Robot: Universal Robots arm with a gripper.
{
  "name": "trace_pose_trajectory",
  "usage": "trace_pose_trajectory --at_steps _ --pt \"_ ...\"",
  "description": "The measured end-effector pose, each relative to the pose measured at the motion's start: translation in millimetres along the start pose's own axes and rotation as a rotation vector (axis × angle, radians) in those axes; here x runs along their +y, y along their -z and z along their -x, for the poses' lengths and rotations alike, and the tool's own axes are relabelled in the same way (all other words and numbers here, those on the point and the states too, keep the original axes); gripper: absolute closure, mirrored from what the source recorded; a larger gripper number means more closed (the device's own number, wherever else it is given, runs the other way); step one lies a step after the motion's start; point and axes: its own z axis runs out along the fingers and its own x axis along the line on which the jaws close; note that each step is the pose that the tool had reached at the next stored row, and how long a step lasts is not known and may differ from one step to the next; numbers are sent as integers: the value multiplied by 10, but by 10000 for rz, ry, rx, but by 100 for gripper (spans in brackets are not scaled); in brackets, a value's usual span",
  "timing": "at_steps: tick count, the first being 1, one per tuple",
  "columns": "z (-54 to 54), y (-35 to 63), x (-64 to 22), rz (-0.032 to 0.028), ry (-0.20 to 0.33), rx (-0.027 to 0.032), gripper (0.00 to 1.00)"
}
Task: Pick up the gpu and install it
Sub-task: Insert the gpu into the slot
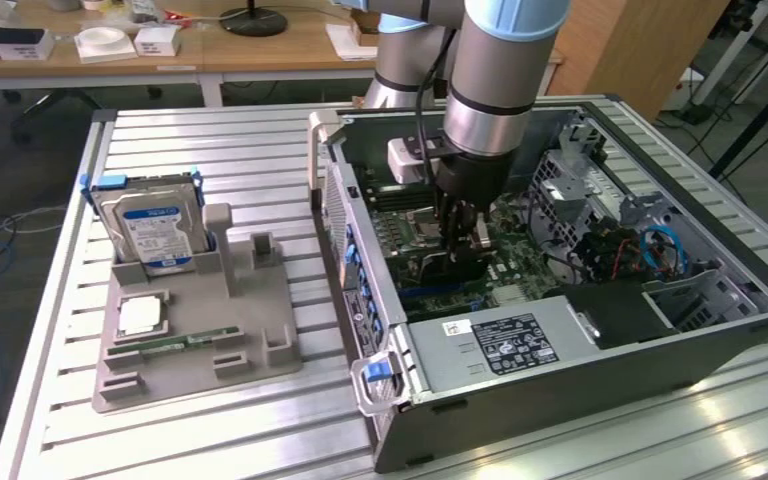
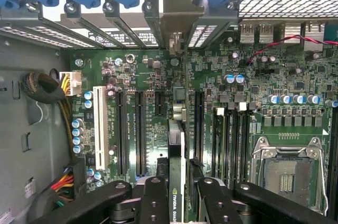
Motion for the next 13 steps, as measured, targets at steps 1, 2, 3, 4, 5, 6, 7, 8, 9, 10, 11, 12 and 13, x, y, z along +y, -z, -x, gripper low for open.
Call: trace_pose_trajectory --at_steps 1,2,3,4,5,6,7,8,9,10,11,12,13 --pt "0 -1 0 -1 -1 -2 74" --pt "1 -2 0 -2 0 -3 74" --pt "1 -2 0 -2 0 -3 74" --pt "1 -2 0 -2 -1 -3 74" --pt "1 -2 0 -2 0 -4 74" --pt "1 -3 0 -2 -1 -4 74" --pt "1 -4 0 -2 -1 -3 74" --pt "1 -8 0 -3 0 -5 74" --pt "1 -9 0 -2 0 -3 74" --pt "1 -11 1 0 0 -5 74" --pt "1 -12 1 -1 -1 -2 74" --pt "1 -15 1 -2 -1 -1 74" --pt "1 -20 1 -1 -1 -1 74"
